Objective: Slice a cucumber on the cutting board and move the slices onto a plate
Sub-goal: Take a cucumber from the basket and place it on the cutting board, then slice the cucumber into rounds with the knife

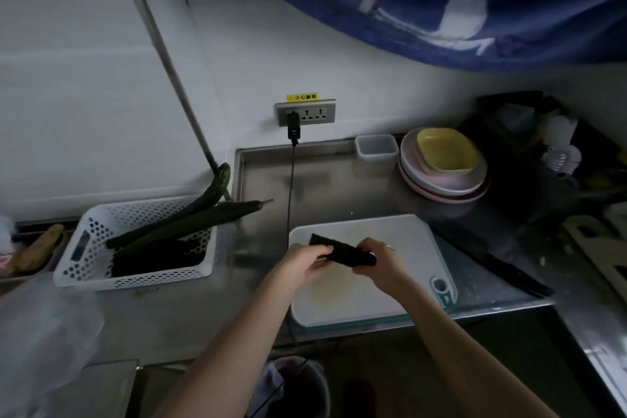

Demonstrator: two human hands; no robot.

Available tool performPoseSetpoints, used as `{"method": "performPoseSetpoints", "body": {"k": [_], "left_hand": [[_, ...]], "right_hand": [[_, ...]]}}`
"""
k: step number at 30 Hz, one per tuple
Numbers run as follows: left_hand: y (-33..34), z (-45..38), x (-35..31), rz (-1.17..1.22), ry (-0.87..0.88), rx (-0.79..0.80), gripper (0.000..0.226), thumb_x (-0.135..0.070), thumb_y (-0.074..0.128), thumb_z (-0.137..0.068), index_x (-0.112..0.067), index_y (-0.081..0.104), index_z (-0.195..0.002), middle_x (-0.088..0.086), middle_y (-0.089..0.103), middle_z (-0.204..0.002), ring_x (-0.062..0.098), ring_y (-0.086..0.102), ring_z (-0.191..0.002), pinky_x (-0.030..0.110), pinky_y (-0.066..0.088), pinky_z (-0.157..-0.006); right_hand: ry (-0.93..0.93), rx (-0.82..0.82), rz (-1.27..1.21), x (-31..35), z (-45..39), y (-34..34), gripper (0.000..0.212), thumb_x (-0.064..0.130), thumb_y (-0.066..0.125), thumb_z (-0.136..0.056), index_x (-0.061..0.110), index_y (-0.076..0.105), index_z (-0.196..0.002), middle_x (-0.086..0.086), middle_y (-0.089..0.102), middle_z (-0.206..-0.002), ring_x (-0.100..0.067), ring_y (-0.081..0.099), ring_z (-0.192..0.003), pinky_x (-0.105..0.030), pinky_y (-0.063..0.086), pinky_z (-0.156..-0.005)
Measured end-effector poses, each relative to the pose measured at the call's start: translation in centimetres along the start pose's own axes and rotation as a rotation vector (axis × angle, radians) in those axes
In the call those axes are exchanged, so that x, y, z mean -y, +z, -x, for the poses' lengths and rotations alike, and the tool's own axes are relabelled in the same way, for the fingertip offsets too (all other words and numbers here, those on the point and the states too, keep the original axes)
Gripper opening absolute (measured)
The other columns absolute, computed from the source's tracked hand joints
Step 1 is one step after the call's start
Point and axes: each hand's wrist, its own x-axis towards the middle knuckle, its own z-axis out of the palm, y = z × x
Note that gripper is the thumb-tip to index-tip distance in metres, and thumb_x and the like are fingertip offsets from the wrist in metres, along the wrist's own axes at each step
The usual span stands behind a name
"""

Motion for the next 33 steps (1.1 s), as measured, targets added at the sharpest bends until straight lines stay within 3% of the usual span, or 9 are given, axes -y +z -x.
{"method": "performPoseSetpoints", "body": {"k": [4, 8, 10, 15, 20, 23, 27, 30, 33], "left_hand": [[0.9, -3.0, 1.1, -0.085, 0.048, -0.074, 0.014, 0.014, 0.059, -0.083, 0.002, 0.051, -0.084, 0.02, 0.055, -0.089, 0.028, 0.06, -0.089, 0.031, 0.05, -0.081], [1.6, -4.9, 2.4, -0.768, 0.265, -0.244, 0.024, -0.002, 0.072, -0.07, 0.0, 0.052, -0.083, 0.003, 0.044, -0.065, 0.022, 0.056, -0.073, 0.021, 0.039, -0.051], [2.0, -4.9, 3.1, -0.956, 0.384, -0.264, 0.028, -0.008, 0.073, -0.07, -0.005, 0.049, -0.086, 0.0, 0.046, -0.069, 0.023, 0.057, -0.077, 0.022, 0.03, -0.047], [3.4, -3.6, 3.9, -1.35, 0.442, -0.415, 0.046, -0.031, 0.07, -0.08, -0.012, 0.043, -0.11, 0.004, 0.056, -0.097, 0.025, 0.058, -0.096, 0.032, 0.041, -0.066], [5.4, -3.4, 3.6, -1.806, 0.618, -0.438, 0.06, -0.038, 0.069, -0.079, -0.017, 0.038, -0.126, 0.006, 0.042, -0.126, 0.025, 0.04, -0.117, 0.035, 0.037, -0.092], [6.9, -4.2, 3.8, -1.879, 0.716, -0.242, 0.058, -0.037, 0.066, -0.082, -0.019, 0.04, -0.132, 0.002, 0.044, -0.131, 0.023, 0.039, -0.123, 0.035, 0.03, -0.102], [7.9, -5.5, 3.7, -1.825, 0.76, -0.197, 0.049, -0.032, 0.06, -0.089, -0.021, 0.044, -0.134, 0.0, 0.05, -0.132, 0.02, 0.045, -0.121, 0.033, 0.029, -0.105], [7.7, -6.3, 3.6, -1.709, 0.746, -0.13, 0.047, -0.019, 0.06, -0.088, -0.021, 0.047, -0.133, 0.001, 0.054, -0.131, 0.02, 0.05, -0.119, 0.034, 0.037, -0.103], [7.9, -6.6, 3.4, -1.628, 0.719, -0.11, 0.045, -0.015, 0.062, -0.086, -0.02, 0.052, -0.13, 0.003, 0.058, -0.126, 0.022, 0.053, -0.115, 0.035, 0.042, -0.098]], "right_hand": [[-0.018, 0.006, 0.11, -2.6, -2.1, -1.8, 0.03, 0.013, 0.072, -0.079, 0.016, 0.06, -0.106, -0.006, 0.061, -0.104, -0.024, 0.059, -0.096, -0.037, 0.05, -0.084], [-0.053, 0.033, 0.206, -4.2, -3.1, -2.1, 0.025, 0.018, 0.067, -0.084, 0.021, 0.059, -0.108, -0.003, 0.063, -0.102, -0.021, 0.06, -0.094, -0.035, 0.051, -0.083], [-0.073, 0.019, 0.252, -4.8, -3.2, -1.8, 0.025, 0.02, 0.062, -0.087, 0.023, 0.057, -0.112, 0.0, 0.064, -0.105, -0.019, 0.061, -0.096, -0.033, 0.052, -0.084], [-0.144, -0.011, 0.315, -6.3, -3.5, -1.4, 0.038, 0.018, 0.057, -0.091, 0.024, 0.048, -0.127, -0.001, 0.057, -0.125, -0.019, 0.054, -0.117, -0.036, 0.048, -0.097], [-0.165, 0.099, 0.299, -6.8, -4.1, -2.4, 0.053, 0.018, 0.055, -0.093, 0.019, 0.034, -0.142, -0.003, 0.033, -0.151, -0.022, 0.03, -0.14, -0.041, 0.028, -0.115], [-0.184, 0.121, 0.223, -7.7, -4.0, -3.1, 0.057, 0.023, 0.052, -0.095, 0.02, 0.026, -0.147, -0.001, 0.023, -0.156, -0.018, 0.017, -0.145, -0.036, 0.015, -0.119], [-0.122, -0.159, 0.142, -10.5, -3.7, -5.3, 0.043, 0.029, 0.044, -0.098, 0.024, 0.037, -0.14, 0.002, 0.039, -0.147, -0.017, 0.036, -0.135, -0.038, 0.031, -0.113], [0.082, -0.358, 0.313, -13.7, -3.6, -7.8, 0.042, 0.028, 0.043, -0.098, 0.018, 0.037, -0.138, -0.009, 0.04, -0.144, -0.026, 0.038, -0.132, -0.044, 0.033, -0.108], [0.341, -0.342, 0.477, -16.4, -3.2, -9.4, 0.05, 0.036, 0.041, -0.097, 0.024, 0.027, -0.143, -0.018, 0.031, -0.145, -0.035, 0.032, -0.13, -0.048, 0.032, -0.104]]}}
